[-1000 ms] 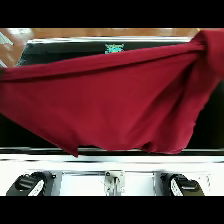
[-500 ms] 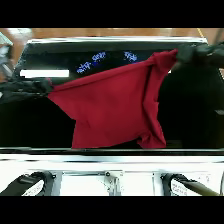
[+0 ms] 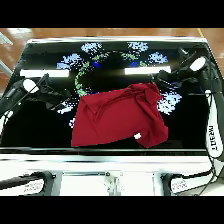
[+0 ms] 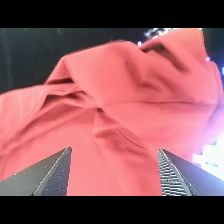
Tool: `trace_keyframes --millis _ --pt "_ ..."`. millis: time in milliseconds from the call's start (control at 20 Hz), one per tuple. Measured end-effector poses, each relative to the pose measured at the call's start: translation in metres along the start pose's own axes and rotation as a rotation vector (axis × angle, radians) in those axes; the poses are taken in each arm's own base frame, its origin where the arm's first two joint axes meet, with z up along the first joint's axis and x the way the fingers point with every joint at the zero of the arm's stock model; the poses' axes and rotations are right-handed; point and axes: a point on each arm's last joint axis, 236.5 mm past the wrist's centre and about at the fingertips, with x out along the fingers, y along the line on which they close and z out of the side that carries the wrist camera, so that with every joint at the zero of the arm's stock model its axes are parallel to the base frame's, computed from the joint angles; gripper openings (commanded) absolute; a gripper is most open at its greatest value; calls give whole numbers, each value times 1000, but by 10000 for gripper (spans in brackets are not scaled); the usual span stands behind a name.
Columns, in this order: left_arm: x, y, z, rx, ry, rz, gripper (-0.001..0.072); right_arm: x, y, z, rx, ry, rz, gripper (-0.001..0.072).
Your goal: Fold the shirts.
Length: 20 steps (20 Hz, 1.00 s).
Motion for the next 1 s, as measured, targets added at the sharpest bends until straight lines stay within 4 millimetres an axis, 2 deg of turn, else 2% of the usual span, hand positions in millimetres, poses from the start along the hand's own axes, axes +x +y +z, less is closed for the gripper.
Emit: trace_keyframes --millis 100,150,200,250,350,450,500,600,700,800,1000 --pt "-11 21 -13 7 82 10 599 -26 -32 -5 -52 26 -92 648" --pt "-18 33 -22 10 121 15 600 -40 -54 -11 -56 51 -147 648" --pt "-26 46 -35 9 166 24 613 -58 -83 -18 -37 75 -216 648" --pt "-32 58 -49 3 204 30 693 -75 -109 -25 0 94 -265 647" --pt "-33 77 -90 -18 304 36 707 -97 -144 -49 118 143 -280 648" --pt "-23 92 -133 -53 391 26 707 -107 -163 -77 224 199 -244 648" --pt "-15 95 -150 -73 417 4 706 -108 -170 -92 267 234 -229 648" --pt "0 90 -176 -112 443 -66 706 -106 -168 -111 312 281 -176 648" --pt "14 86 -191 -146 442 -113 706 -102 -169 -124 336 316 -155 647" --pt "25 85 -198 -167 434 -131 706 -98 -164 -129 339 328 -134 647" --pt "44 76 -200 -199 405 -162 698 -92 -156 -131 323 341 -122 648"
